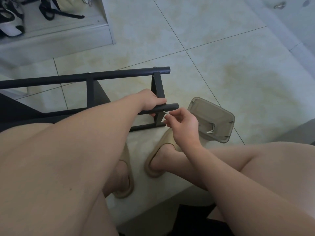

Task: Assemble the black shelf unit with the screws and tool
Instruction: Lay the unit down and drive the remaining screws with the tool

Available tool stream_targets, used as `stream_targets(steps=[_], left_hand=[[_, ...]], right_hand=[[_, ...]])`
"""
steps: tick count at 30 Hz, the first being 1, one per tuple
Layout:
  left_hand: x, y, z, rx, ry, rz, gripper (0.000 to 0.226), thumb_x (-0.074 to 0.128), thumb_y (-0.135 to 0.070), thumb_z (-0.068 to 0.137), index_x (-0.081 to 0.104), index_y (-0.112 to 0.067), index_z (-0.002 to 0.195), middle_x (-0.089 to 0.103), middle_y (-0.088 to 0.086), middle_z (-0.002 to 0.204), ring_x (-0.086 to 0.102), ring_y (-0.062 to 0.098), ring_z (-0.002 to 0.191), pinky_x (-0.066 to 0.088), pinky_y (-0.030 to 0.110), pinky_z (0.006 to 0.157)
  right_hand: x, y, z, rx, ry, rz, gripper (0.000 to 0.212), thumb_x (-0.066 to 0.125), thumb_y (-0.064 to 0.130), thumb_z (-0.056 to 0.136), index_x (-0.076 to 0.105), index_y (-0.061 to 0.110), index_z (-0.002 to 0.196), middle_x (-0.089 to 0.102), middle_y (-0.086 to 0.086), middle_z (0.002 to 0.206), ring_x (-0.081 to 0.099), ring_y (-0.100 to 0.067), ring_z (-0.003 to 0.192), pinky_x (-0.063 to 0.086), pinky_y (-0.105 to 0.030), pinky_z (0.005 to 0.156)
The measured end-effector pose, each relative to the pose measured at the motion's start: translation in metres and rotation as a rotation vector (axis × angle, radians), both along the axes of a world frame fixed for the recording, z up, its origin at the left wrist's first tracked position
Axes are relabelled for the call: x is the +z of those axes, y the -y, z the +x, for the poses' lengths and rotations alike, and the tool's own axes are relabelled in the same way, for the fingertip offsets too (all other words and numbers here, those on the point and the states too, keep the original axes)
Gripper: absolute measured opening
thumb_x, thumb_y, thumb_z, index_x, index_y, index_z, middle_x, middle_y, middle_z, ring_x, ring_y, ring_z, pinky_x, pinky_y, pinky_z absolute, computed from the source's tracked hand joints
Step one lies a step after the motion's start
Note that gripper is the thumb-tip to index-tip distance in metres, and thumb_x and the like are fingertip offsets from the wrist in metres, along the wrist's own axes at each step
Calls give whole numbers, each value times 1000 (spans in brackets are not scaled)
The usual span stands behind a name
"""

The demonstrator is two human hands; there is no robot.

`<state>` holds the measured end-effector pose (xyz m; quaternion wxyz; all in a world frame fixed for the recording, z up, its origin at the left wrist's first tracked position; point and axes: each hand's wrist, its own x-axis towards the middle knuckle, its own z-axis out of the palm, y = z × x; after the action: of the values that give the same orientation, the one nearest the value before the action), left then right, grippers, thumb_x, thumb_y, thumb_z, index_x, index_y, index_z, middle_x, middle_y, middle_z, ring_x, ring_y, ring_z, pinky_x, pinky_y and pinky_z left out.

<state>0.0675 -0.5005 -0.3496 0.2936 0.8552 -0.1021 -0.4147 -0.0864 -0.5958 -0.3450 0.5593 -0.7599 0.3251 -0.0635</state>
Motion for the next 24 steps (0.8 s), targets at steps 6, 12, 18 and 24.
stream_targets(steps=[6, 12, 18, 24], left_hand=[[5, -1, -3, 7, 0, -5, 39, 58, -52, 93, 74, -17, 88, 72, 1, 61, 61, 12, 60, 40, 30, 67], [5, -1, -4, 23, -13, -12, 41, 58, -51, 93, 75, -14, 91, 73, 2, 63, 61, 16, 67, 43, 31, 71], [2, -1, -7, 58, -97, -40, 38, 62, -50, 90, 75, -13, 93, 77, 9, 80, 72, 21, 76, 50, 40, 100], [5, -1, -7, 84, -76, -55, 43, 60, -48, 92, 75, -8, 98, 77, 10, 82, 71, 21, 76, 49, 43, 102]], right_hand=[[-1, -3, 1, 16, -17, -1, 17, 69, 6, 92, 64, 18, 82, 74, -1, 77, 73, -13, 74, 60, -39, 82], [-2, -3, 1, 48, -45, -31, 19, 69, 8, 91, 63, 22, 80, 73, 2, 76, 73, -20, 81, 58, -44, 85], [-4, -2, 10, 124, -66, -118, 5, 70, 8, 89, 67, 11, 88, 74, -3, 81, 69, -23, 83, 54, -36, 81], [-6, -1, 18, 118, -53, -82, 5, 69, 7, 89, 66, 10, 88, 73, 0, 76, 72, -23, 80, 58, -41, 82]])
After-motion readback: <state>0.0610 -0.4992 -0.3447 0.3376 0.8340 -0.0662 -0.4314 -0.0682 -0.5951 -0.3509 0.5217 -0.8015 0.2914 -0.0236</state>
